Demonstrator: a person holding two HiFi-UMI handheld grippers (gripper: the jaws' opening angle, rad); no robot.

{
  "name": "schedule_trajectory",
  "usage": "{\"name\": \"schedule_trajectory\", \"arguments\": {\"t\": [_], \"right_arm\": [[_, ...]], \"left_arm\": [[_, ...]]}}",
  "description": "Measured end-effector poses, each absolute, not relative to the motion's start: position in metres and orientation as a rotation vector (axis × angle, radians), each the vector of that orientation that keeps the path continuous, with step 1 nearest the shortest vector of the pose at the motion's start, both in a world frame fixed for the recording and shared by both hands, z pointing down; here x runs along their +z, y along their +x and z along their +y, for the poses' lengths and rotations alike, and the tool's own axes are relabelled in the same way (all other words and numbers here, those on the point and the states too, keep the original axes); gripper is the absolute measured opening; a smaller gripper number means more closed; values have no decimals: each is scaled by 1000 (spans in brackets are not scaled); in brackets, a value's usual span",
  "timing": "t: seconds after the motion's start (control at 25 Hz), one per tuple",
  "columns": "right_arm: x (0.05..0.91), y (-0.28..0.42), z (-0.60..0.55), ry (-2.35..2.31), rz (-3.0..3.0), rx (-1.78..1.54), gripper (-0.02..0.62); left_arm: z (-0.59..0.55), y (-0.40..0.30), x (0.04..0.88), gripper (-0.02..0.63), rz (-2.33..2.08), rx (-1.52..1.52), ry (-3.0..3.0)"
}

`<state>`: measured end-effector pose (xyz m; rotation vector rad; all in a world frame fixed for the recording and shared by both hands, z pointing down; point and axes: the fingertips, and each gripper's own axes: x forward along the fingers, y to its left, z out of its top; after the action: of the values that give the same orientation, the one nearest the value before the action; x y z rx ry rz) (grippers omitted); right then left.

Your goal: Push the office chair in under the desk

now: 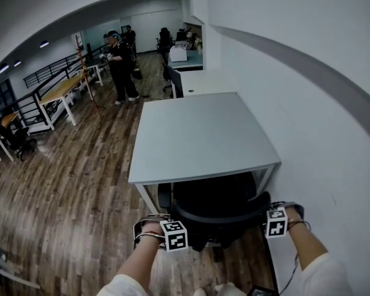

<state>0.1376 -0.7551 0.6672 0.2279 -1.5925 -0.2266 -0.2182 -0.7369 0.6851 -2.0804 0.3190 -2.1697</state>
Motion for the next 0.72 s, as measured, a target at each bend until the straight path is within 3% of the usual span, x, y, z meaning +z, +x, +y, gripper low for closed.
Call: {"name": "schedule_trajectory", "arguments": {"t": [0.72], "right_arm": [[654, 123, -841, 169, -1612, -262, 242]], "left_arm": [[-815, -223, 681, 202, 349, -2193, -2087]]}}
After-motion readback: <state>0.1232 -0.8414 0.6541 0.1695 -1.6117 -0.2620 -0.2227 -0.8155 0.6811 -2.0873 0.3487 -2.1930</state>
